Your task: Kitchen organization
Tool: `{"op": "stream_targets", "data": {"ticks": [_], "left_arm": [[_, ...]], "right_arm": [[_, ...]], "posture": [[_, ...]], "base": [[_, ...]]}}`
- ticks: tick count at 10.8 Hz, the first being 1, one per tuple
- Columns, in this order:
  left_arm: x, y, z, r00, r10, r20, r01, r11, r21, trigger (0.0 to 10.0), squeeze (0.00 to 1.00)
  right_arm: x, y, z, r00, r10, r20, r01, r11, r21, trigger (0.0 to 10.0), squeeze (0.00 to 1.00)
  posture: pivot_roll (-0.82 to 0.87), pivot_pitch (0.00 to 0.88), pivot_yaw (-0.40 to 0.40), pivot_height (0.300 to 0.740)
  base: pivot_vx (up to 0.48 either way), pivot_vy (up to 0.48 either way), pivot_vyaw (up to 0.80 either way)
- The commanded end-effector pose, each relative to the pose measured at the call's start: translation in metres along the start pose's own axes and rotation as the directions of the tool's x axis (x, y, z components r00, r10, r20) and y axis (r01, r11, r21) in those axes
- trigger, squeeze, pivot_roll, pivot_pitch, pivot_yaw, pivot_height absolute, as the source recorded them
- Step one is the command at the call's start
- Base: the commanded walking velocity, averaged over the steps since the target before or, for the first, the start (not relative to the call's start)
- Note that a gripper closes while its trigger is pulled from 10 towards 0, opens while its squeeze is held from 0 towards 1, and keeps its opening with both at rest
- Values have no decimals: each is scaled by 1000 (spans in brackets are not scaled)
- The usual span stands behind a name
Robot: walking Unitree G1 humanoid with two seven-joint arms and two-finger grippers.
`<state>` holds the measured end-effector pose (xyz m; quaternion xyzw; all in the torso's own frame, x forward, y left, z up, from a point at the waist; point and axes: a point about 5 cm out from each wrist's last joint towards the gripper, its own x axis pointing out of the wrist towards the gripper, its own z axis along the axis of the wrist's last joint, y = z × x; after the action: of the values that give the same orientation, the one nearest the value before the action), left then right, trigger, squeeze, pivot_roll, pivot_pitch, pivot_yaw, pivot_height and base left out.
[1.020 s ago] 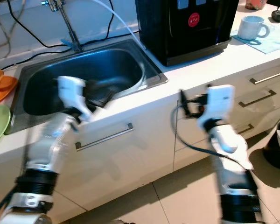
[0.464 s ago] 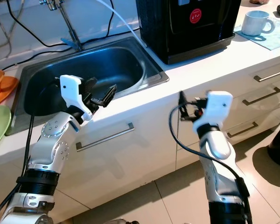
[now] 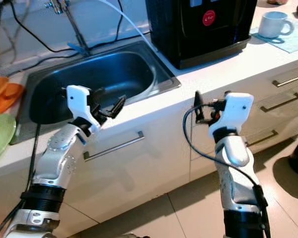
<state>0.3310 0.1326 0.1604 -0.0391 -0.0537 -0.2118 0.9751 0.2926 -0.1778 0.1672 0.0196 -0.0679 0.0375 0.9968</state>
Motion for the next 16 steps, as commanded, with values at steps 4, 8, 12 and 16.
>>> {"op": "stream_targets", "data": {"ticks": [4, 8, 12, 16], "left_arm": [[-10, 4, -21, 996, 62, -59, -62, 998, 12, 10000, 0], [3, -8, -18, 989, 145, 12, -144, 989, -37, 10000, 0], [5, -22, -20, 985, 163, 60, -159, 986, -56, 10000, 0], [-2, -5, -23, 986, 163, 25, -163, 986, 17, 10000, 0]], "right_arm": [[-16, -29, 13, 988, 136, -72, -150, 956, -252, 10000, 0], [0, -46, 34, 996, 93, -16, -94, 957, -276, 10000, 0], [3, -37, 35, 988, 153, -36, -157, 950, -268, 10000, 0], [4, -34, 35, 989, 148, -13, -146, 957, -250, 10000, 0]], "posture": [[-102, 64, 151, 740], [-96, 6, 84, 740], [-116, 0, 29, 740], [-120, 0, 59, 740]], "base": [[0, 0, 0], [0, 0, 0], [0, 0, 0], [0, 0, 0]]}}
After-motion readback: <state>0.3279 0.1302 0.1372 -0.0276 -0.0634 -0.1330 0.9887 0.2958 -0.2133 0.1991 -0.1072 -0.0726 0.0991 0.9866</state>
